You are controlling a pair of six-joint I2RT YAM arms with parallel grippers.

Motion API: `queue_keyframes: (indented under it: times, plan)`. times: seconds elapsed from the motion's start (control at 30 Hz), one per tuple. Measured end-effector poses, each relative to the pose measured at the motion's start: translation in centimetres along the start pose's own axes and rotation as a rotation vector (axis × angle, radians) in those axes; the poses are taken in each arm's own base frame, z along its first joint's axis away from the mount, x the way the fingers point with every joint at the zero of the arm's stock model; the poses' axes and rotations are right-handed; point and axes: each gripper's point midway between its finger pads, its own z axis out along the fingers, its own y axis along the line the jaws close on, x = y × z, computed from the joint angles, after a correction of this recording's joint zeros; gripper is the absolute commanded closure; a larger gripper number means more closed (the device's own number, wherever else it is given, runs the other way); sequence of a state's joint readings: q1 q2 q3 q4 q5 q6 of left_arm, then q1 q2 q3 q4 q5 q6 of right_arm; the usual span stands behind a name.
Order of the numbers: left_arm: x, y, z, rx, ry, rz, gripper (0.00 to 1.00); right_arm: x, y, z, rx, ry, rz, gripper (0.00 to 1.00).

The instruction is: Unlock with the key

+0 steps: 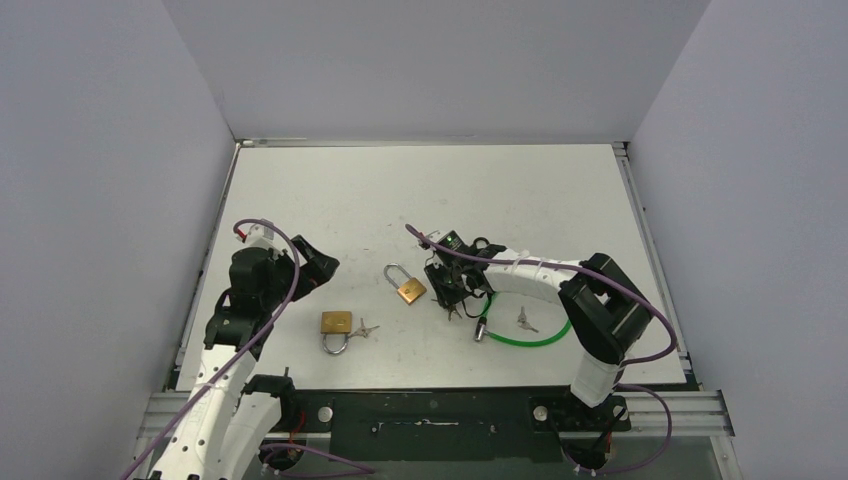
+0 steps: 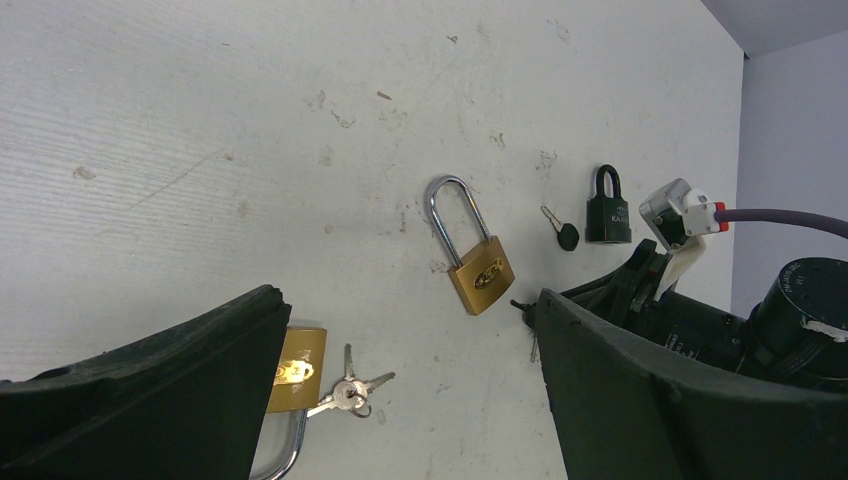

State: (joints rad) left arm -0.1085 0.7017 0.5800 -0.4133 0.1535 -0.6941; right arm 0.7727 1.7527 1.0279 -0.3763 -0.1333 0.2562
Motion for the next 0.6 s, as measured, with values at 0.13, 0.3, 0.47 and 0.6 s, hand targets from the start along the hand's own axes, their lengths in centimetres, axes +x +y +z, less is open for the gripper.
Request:
queue_keyframes:
  times: [0.13, 0.3, 0.47, 0.6]
  plan:
    - [0.1, 0.0, 0.0, 0.001, 0.004, -0.002, 0.09, 0.0, 0.2, 0.0, -0.016, 0.003, -0.003, 0.96]
    - [0.2, -0.1, 0.0, 0.007, 0.010, -0.003, 0.09, -0.4, 0.1, 0.1, -0.025, -0.011, 0.003, 1.00]
    - [1.0, -0.3, 0.2, 0.032, 0.031, -0.033, 0.09, -0.6, 0.1, 0.2, -0.040, -0.046, 0.022, 1.00]
    - [2.6, -0.7, 0.8, 0.092, 0.077, -0.100, 0.09, 0.1, 0.0, -0.4, -0.063, -0.076, 0.061, 1.00]
